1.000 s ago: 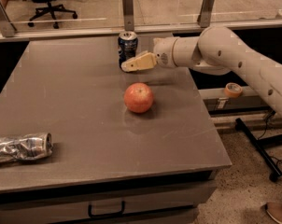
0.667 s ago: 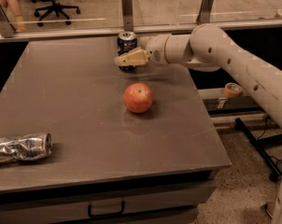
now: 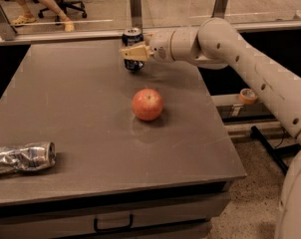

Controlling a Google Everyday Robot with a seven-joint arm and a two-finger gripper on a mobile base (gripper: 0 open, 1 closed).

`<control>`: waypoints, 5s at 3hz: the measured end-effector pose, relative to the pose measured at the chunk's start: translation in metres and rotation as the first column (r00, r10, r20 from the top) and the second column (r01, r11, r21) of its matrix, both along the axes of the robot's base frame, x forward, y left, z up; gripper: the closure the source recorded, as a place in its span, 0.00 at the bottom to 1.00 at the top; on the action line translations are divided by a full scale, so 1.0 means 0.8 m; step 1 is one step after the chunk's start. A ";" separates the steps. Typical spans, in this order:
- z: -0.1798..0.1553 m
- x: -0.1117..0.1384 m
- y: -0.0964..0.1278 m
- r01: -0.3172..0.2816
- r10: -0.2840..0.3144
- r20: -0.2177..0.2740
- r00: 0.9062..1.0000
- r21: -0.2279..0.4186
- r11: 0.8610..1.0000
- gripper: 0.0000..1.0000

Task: Move pepsi can near redbull can

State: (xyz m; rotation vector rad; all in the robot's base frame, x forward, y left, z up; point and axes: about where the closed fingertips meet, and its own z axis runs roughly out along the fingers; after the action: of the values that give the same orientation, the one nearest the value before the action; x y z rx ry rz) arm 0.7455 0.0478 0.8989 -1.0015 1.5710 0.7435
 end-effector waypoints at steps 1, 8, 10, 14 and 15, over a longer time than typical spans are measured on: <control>0.022 -0.019 0.021 -0.083 0.083 0.002 0.997 0.056 0.995 0.88; 0.122 -0.196 0.274 -0.691 0.696 0.083 0.714 0.247 0.679 1.00; 0.085 -0.236 0.295 -0.703 0.711 -0.039 0.702 0.115 0.702 1.00; 0.043 -0.289 0.292 -0.608 0.608 -0.012 0.794 0.007 0.794 1.00; 0.039 -0.294 0.294 -0.597 0.598 0.018 0.801 -0.052 0.801 1.00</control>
Offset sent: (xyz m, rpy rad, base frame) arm -0.0925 0.0764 0.0822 0.2905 0.0453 0.4249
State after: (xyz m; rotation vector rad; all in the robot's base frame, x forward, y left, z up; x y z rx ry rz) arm 0.5101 0.2828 0.9305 -1.5695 1.2363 1.1174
